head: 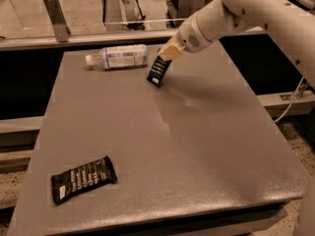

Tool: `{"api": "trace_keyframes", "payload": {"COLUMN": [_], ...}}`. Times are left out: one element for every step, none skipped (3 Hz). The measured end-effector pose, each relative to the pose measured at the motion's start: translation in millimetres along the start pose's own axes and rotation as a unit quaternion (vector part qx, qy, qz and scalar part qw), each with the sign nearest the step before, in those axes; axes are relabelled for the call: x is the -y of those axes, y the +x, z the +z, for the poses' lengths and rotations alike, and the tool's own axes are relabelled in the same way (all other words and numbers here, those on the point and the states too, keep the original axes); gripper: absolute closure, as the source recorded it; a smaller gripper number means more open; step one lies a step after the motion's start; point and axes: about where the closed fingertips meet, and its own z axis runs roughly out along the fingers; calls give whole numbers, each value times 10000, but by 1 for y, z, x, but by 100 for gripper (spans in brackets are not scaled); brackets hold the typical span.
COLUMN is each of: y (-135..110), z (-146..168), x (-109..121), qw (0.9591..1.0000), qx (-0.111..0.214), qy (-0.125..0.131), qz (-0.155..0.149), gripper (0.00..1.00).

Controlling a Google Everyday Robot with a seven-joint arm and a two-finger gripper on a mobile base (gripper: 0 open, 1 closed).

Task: Move rxbar blueberry near blue plastic bottle

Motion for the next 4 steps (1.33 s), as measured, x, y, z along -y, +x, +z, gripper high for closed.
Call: {"api": "trace_keyframes", "payload": {"y": [-16,-28,-32,-34], "z": [23,37,41,40], "x": [5,10,14,16], "qw": [9999,9998,9998,9996], "qx": [102,146,128,108], "qy": [-66,-55,9,71], "qz": [-31,-93,-173,-257], "gripper": [84,61,38,15]}}
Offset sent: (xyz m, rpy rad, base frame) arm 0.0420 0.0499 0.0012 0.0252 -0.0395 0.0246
